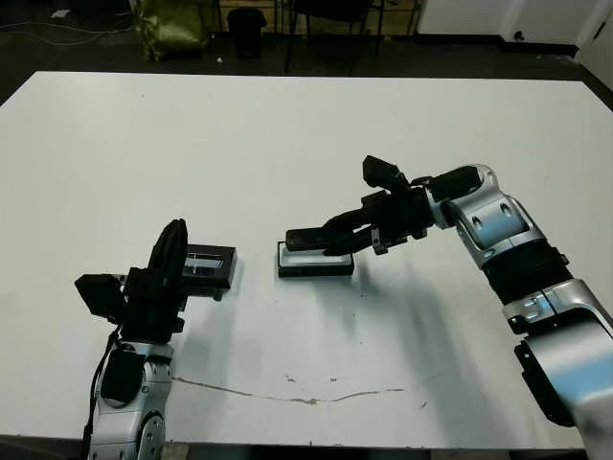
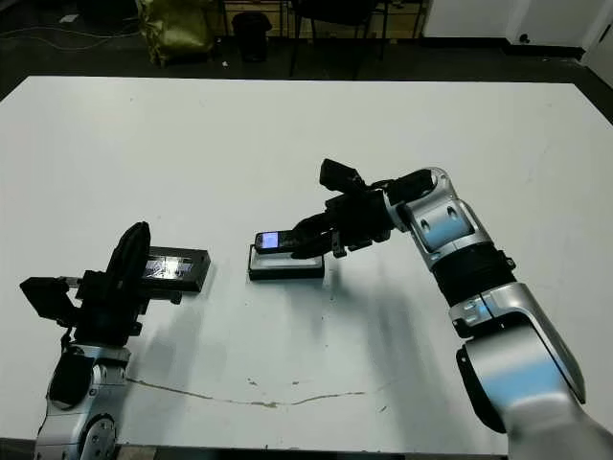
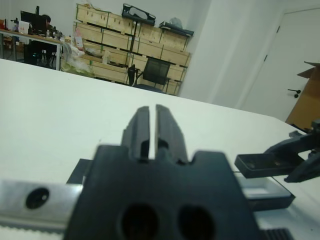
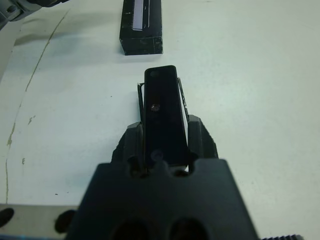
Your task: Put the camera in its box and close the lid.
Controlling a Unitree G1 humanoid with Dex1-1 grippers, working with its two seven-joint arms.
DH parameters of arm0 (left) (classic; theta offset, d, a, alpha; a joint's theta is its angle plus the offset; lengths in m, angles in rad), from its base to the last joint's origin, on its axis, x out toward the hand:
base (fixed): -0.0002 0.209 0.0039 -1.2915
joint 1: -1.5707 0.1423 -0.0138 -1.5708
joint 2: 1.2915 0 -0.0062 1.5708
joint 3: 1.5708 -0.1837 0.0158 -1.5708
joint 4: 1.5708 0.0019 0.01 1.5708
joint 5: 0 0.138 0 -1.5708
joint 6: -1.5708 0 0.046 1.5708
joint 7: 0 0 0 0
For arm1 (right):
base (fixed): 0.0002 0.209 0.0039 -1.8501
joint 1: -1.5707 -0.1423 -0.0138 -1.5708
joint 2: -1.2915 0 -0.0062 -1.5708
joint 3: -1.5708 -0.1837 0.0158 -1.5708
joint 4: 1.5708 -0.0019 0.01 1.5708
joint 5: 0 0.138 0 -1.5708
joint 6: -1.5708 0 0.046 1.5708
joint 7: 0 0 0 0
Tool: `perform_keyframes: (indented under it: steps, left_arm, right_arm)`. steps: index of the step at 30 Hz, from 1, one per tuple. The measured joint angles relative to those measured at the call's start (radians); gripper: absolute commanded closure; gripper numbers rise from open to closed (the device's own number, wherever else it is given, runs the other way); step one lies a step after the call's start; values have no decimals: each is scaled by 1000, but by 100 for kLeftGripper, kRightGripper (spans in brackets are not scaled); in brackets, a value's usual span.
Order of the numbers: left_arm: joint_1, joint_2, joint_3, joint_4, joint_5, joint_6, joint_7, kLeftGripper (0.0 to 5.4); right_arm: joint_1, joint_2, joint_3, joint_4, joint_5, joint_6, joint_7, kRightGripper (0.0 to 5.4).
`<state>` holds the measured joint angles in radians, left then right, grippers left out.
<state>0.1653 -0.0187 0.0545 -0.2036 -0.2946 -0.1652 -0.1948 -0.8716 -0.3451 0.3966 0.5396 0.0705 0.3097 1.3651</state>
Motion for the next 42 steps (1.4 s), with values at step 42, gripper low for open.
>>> perform_keyframes:
  steps: [42]
  left_arm:
    - [13, -7, -5, 7, 22, -10, 10, 540]
  right_arm:
    - [-29, 46, 37, 98, -124, -79, 15, 476]
